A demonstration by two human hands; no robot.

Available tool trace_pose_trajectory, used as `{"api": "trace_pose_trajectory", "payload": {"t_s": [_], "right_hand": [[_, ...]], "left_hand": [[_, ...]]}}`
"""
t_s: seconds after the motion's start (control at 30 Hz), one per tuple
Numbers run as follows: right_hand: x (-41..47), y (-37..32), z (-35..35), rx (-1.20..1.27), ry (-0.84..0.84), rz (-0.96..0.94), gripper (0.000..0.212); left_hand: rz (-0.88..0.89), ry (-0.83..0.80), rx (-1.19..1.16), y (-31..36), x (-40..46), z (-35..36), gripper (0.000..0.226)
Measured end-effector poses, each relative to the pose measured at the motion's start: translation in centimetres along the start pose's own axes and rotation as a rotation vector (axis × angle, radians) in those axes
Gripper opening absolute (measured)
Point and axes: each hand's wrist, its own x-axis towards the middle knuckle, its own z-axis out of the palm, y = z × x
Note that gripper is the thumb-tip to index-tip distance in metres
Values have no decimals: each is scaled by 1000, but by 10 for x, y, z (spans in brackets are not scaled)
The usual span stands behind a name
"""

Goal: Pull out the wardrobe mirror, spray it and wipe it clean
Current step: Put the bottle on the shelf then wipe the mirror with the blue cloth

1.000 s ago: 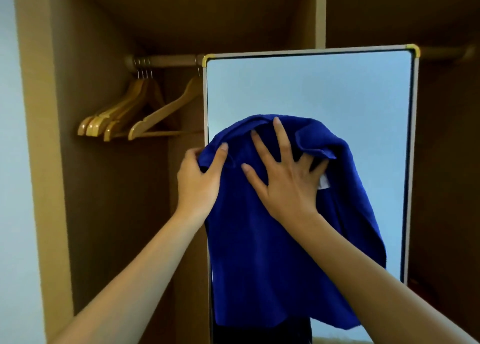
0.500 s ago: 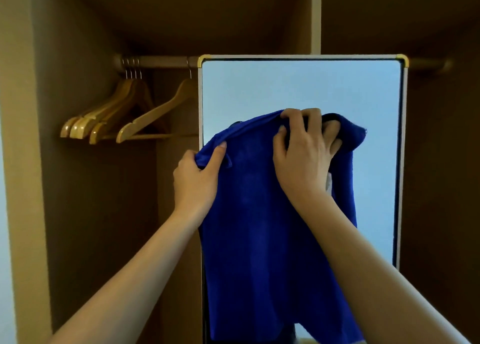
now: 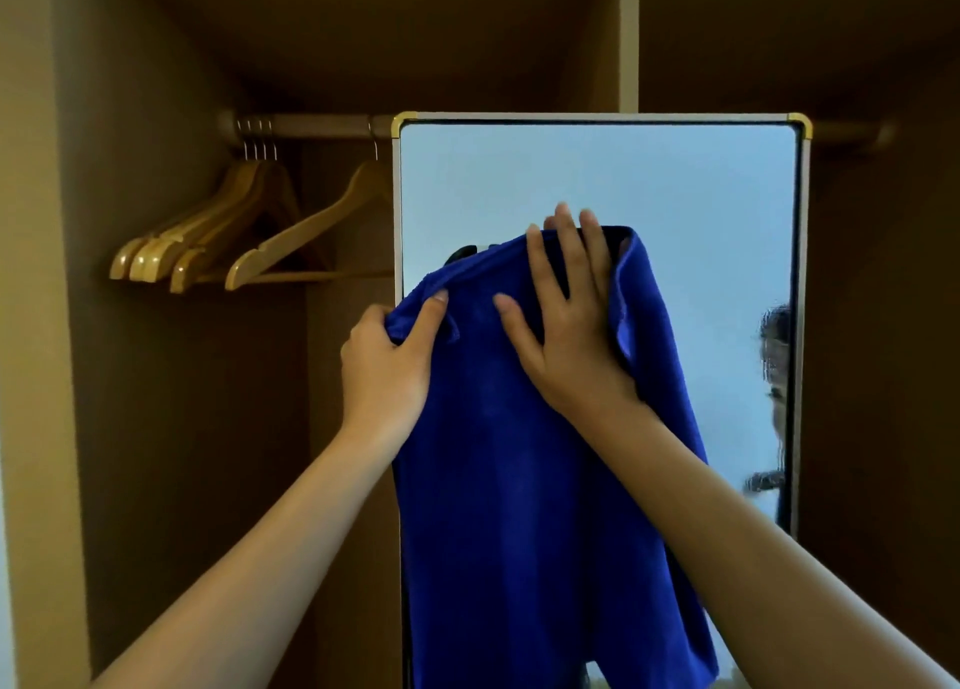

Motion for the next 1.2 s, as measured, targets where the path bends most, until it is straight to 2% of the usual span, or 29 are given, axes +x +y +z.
{"api": "trace_pose_trajectory", "payload": {"t_s": [0.17, 0.37, 0.57, 0.77, 1.03, 1.2], "right_hand": [[3, 2, -2, -101, -187, -10, 78], [6, 15, -15, -118, -256, -77, 76], [10, 18, -32, -468, -247, -58, 76], [9, 16, -33, -460, -286, -6, 82], [7, 12, -24, -476, -254, 10, 77], [13, 5, -16, -450, -225, 16, 74]], "left_hand": [[-22, -16, -10, 1, 0, -2, 47], [-51, -19, -13, 2, -1, -3, 45], [-66, -24, -4, 3, 0, -2, 43], [-64, -26, -3, 4, -3, -3, 43], [-68, -76, -23, 5, -4, -8, 47], [-64, -87, -72, 3, -2, -11, 61]]}}
